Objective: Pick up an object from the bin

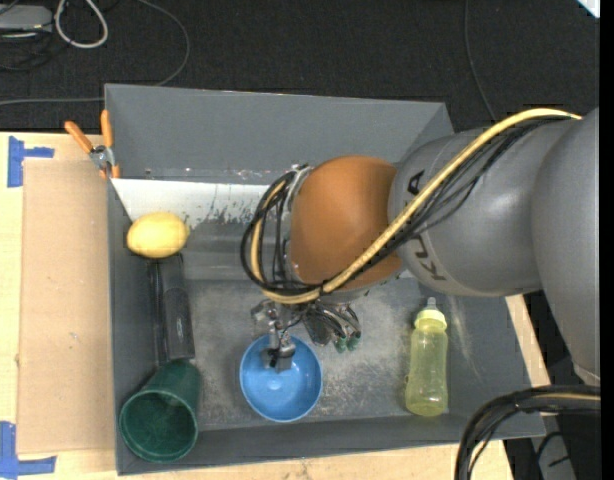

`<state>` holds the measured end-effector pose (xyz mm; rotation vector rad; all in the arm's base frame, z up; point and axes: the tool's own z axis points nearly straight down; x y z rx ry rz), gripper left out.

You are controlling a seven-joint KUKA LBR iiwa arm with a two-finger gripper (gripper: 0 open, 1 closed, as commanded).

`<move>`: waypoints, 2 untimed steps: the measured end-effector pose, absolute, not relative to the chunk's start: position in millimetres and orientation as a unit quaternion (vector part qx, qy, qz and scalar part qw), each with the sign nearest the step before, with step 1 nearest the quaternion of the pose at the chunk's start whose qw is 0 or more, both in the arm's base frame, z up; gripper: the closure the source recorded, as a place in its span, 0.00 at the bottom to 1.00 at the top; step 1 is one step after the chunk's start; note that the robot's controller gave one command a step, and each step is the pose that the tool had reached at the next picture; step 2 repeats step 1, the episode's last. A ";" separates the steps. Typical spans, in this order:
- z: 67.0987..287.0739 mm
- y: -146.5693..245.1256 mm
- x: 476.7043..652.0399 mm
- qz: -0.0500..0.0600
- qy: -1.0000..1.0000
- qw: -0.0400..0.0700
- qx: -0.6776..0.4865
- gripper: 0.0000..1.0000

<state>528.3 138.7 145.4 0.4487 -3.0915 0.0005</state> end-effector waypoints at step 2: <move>153.5 139.3 528.9 0.000 -0.990 0.008 0.143 1.00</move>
Offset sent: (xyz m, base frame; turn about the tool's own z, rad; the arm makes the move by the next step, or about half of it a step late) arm 0.0005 0.0005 0.0169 0.0005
